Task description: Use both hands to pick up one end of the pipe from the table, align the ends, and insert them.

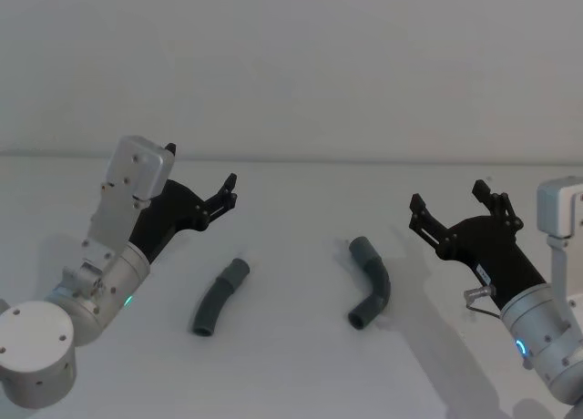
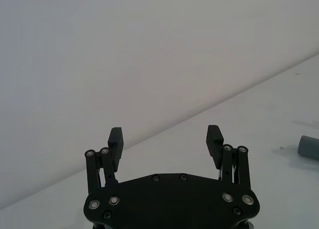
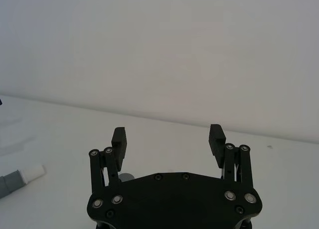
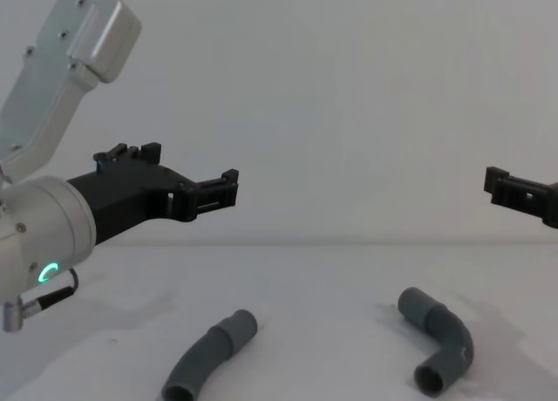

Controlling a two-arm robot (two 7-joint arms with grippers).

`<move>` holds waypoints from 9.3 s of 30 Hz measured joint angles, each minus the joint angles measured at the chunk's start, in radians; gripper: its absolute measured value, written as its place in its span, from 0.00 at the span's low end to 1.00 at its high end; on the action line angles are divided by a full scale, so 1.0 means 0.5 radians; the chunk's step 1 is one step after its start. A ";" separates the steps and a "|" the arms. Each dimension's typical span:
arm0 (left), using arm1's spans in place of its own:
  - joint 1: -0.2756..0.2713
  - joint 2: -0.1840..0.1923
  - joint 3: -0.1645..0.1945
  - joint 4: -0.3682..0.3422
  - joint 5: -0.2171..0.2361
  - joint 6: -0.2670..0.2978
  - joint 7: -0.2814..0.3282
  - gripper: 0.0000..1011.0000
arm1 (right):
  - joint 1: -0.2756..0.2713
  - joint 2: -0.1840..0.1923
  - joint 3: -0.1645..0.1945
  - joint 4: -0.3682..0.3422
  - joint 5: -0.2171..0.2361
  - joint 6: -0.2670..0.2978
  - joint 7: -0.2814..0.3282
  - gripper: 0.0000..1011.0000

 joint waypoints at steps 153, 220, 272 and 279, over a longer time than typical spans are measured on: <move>0.154 0.224 -0.125 -0.494 -0.396 1.023 -0.453 0.99 | 0.000 0.000 0.000 0.000 0.000 0.000 0.000 0.99; -0.057 0.048 -0.003 -0.076 -0.270 1.143 -0.630 0.99 | 0.000 0.000 0.000 0.000 0.000 0.000 0.000 0.99; -0.092 -0.017 -0.034 0.001 -0.298 1.259 -0.655 0.65 | 0.000 0.000 0.000 0.000 0.000 0.000 0.000 0.99; -0.094 -0.018 -0.033 0.002 -0.299 1.260 -0.657 0.61 | 0.000 0.000 0.000 0.000 0.000 0.000 0.000 0.99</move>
